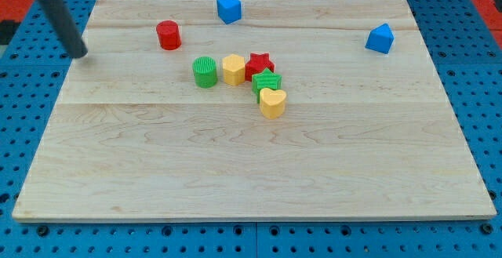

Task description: Push the red circle closer to the green circle

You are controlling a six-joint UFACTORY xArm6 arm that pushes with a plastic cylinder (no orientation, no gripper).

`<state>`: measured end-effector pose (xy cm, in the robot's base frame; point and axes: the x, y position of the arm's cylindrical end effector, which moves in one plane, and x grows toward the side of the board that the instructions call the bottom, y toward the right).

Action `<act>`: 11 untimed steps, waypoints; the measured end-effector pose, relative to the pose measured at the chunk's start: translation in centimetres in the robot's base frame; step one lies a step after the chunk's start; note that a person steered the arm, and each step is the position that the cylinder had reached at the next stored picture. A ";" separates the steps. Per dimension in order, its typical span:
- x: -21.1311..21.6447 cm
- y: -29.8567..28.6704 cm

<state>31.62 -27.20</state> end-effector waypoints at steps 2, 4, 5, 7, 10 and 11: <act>-7.3 11.4; -2.6 12.3; -0.4 11.2; 0.8 10.9; 3.4 12.2; 5.5 12.1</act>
